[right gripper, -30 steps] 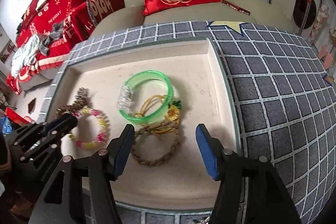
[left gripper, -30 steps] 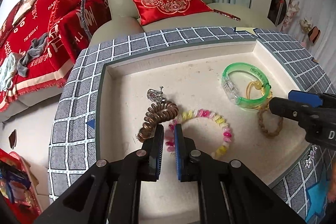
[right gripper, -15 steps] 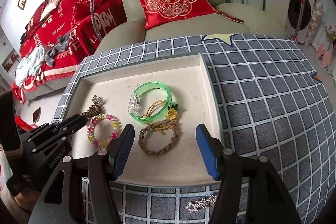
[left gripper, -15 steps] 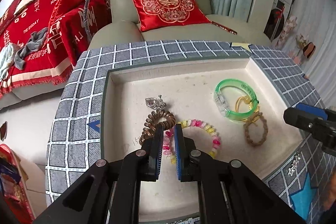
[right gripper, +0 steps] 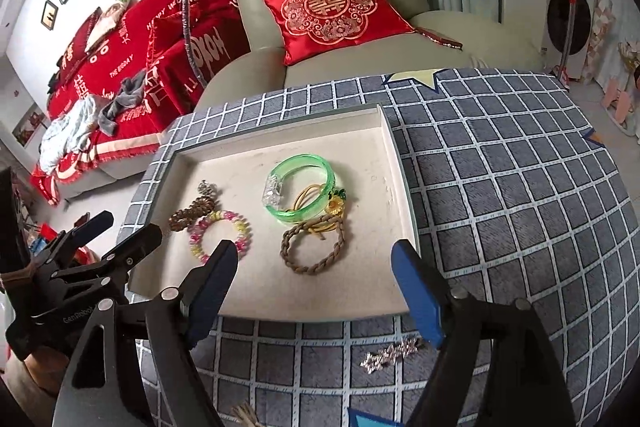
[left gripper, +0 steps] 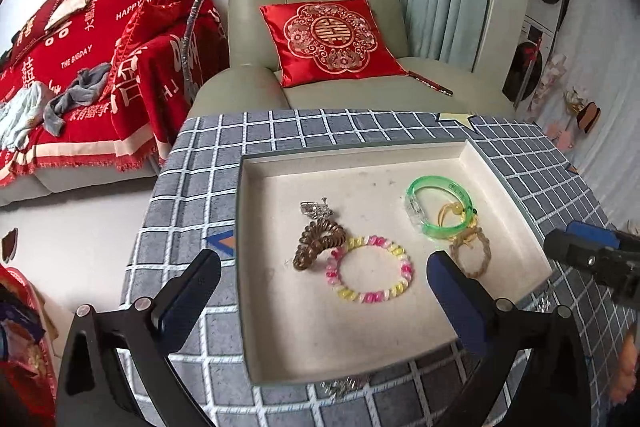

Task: Organize jewelry
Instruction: 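Open both grippers and move them back toward the loose items on the table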

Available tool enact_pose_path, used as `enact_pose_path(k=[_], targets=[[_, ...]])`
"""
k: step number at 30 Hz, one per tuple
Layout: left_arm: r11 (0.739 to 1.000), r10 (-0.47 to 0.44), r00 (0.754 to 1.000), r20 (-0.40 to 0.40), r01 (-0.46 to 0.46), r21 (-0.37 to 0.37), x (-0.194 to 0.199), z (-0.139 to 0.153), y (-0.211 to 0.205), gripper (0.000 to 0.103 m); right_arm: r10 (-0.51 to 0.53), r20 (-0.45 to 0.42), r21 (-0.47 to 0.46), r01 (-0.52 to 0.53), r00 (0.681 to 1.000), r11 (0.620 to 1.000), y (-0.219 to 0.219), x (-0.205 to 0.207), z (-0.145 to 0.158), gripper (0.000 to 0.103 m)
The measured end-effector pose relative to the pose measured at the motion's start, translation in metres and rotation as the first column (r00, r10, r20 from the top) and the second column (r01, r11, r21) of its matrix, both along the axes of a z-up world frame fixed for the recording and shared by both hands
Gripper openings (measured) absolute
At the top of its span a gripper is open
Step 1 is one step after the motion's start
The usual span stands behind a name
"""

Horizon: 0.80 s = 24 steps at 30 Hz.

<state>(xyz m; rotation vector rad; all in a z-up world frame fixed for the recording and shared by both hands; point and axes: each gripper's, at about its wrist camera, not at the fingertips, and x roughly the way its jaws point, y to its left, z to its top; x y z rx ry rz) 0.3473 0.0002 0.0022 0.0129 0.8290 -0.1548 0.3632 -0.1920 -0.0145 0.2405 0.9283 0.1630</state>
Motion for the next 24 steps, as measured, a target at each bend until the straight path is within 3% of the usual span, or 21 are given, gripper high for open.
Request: enact_pose_path(k=[2, 4, 9, 16, 24], targets=[[1.000, -0.002, 1.000, 0.020, 0.002, 0.011, -0.010, 0.005, 0.003, 0.103, -0.005, 0.011, 0.005, 0.005, 1.000, 1.000, -0.001, -0.008, 0.004, 0.085], [1.000, -0.005, 0.999, 0.032, 0.004, 0.022, -0.019, 0.009, 0.007, 0.103, -0.008, 0.022, 0.026, 0.007, 1.000, 1.000, -0.005, -0.016, 0.007, 0.103], [0.999, -0.036, 0.999, 0.025, 0.035, 0.003, -0.043, 0.008, 0.015, 0.103, -0.002, 0.069, 0.066, -0.003, 0.998, 0.998, -0.008, -0.039, 0.015, 0.103], [0.998, -0.063, 0.998, -0.005, 0.063, 0.021, -0.080, -0.008, 0.009, 0.103, -0.007, -0.004, 0.029, 0.007, 1.000, 1.000, -0.013, -0.063, 0.010, 0.103], [0.998, -0.061, 0.994, -0.093, 0.063, 0.023, -0.097, -0.040, 0.006, 0.103, -0.026, -0.101, 0.018, 0.028, 0.995, 0.999, -0.020, -0.084, -0.024, 0.103]])
